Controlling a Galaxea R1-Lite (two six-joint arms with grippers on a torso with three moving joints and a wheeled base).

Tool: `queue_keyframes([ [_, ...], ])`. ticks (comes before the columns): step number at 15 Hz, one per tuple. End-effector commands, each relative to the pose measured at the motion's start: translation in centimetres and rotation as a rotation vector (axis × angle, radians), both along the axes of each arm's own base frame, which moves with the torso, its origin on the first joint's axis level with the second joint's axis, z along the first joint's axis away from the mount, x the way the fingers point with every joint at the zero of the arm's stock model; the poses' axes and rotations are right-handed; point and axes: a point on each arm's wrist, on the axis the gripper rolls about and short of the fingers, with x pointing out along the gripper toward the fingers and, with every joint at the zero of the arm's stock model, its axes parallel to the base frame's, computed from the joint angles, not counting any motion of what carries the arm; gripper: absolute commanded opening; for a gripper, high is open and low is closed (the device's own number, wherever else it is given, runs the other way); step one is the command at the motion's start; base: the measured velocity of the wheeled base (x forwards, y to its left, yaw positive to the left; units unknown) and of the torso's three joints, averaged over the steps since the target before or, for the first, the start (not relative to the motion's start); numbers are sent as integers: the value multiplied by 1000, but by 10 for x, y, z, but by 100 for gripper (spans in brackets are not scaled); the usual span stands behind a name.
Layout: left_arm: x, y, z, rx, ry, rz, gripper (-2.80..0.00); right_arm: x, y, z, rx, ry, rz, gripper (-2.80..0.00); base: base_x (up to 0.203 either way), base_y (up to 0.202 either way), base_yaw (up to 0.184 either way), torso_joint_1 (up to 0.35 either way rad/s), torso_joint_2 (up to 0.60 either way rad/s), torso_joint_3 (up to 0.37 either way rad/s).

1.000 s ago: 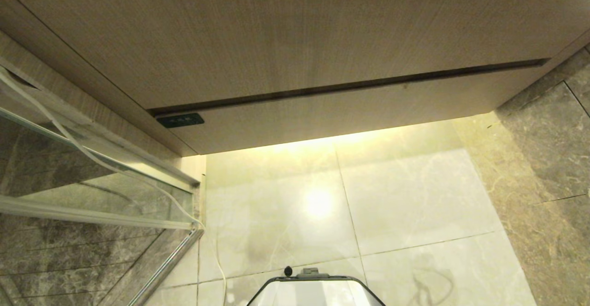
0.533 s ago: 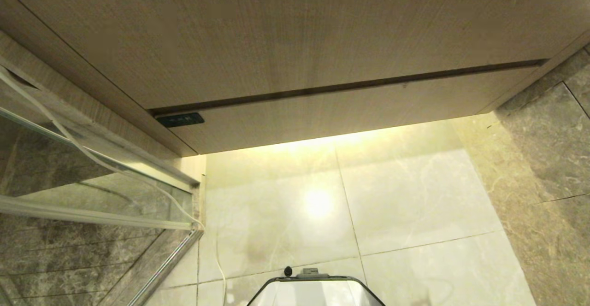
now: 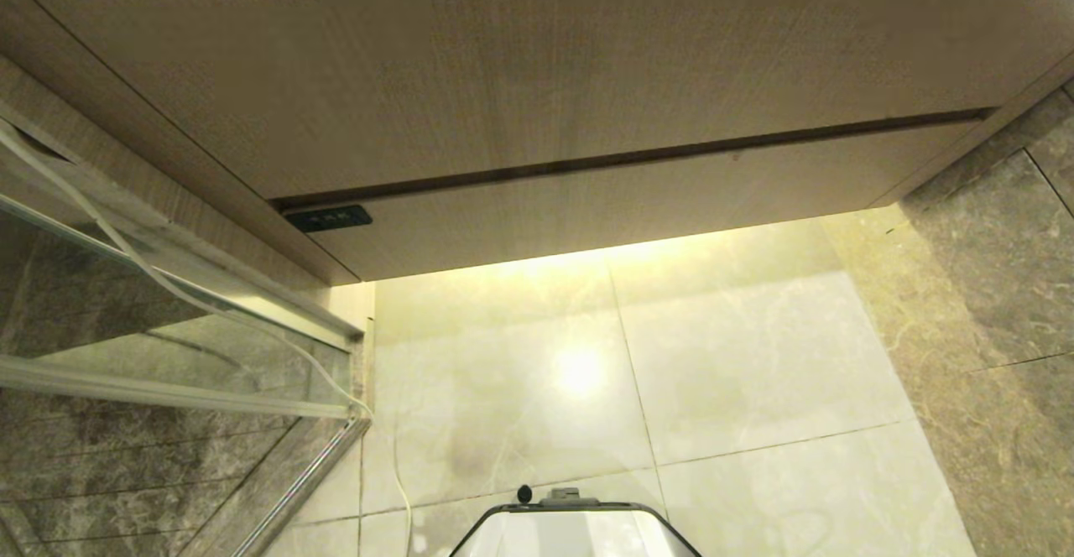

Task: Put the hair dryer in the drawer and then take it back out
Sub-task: Pull open the drawer

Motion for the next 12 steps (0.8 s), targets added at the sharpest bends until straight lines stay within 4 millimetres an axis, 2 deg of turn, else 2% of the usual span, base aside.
queue_keyframes([
  [1,0,0,0,0,1,0,-280,0,-2,-9,7,-26,82,-280,0,0,0,0,0,0],
  [10,0,0,0,0,1,0,-280,-2,-3,-16,78,-1,227,-280,0,0,0,0,0,0],
  [12,0,0,0,0,1,0,-280,-1,-3,-20,93,51,244,-280,0,0,0,0,0,0],
])
